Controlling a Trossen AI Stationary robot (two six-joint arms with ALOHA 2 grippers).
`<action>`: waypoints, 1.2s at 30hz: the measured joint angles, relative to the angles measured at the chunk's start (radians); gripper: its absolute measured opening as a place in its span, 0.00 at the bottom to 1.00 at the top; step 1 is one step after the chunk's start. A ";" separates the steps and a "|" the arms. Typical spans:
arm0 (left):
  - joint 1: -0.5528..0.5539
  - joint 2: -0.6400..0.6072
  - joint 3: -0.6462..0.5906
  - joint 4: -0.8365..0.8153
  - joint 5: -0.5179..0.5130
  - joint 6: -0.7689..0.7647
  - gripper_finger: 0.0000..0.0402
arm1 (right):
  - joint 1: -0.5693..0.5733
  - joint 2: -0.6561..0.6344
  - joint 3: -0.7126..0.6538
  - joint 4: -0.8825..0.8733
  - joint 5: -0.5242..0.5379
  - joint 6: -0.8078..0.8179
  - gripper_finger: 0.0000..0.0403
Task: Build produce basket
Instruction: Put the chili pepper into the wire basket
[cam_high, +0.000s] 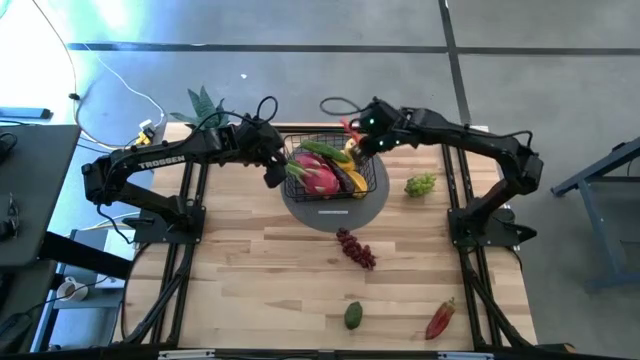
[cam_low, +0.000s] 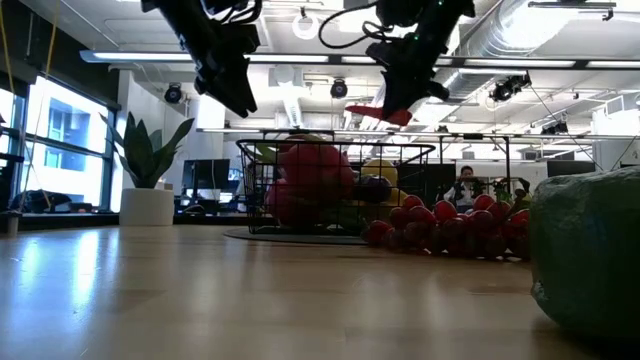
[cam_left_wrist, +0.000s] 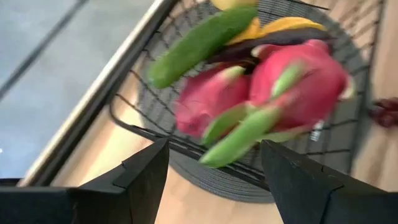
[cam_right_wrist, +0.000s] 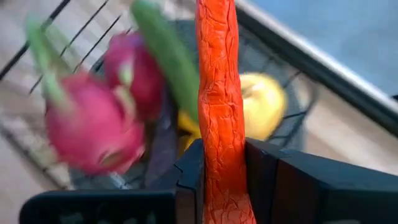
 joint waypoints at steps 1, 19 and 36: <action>0.000 0.000 0.000 -0.003 0.020 0.000 0.60 | 0.017 0.000 -0.007 0.000 -0.008 -0.010 0.15; -0.138 0.000 0.000 0.007 0.169 -0.026 0.60 | 0.159 0.002 -0.202 0.205 -0.005 0.024 0.15; -0.307 0.000 0.000 0.018 0.157 -0.027 0.63 | 0.153 0.003 -0.246 0.219 -0.003 0.053 0.22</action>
